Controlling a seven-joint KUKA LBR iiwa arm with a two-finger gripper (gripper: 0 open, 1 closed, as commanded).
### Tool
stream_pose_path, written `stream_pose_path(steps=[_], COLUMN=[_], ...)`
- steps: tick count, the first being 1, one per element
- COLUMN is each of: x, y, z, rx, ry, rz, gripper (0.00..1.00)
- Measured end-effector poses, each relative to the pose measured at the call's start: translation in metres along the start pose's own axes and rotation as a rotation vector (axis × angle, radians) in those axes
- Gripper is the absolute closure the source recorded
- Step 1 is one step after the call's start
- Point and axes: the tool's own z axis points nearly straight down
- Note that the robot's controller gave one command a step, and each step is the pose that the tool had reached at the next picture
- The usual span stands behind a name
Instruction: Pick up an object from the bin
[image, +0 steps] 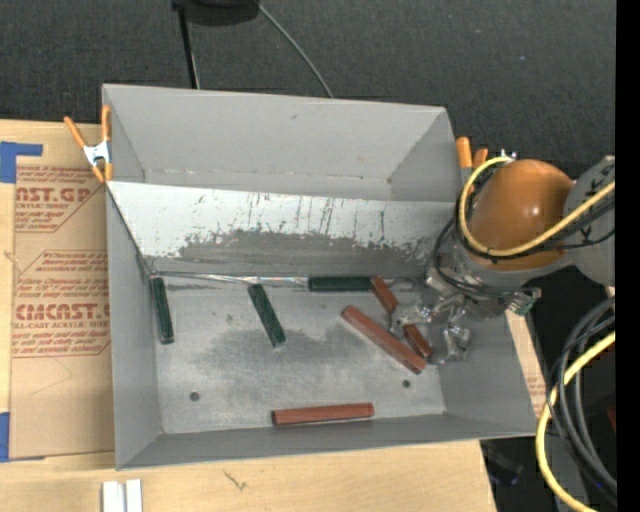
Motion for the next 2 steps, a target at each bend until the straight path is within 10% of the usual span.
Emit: stream_pose_path(steps=[2], x=[-0.0013], y=[0.0023], z=[0.0004], rx=[0.005], ry=[0.004], rz=[-0.012], gripper=[1.0])
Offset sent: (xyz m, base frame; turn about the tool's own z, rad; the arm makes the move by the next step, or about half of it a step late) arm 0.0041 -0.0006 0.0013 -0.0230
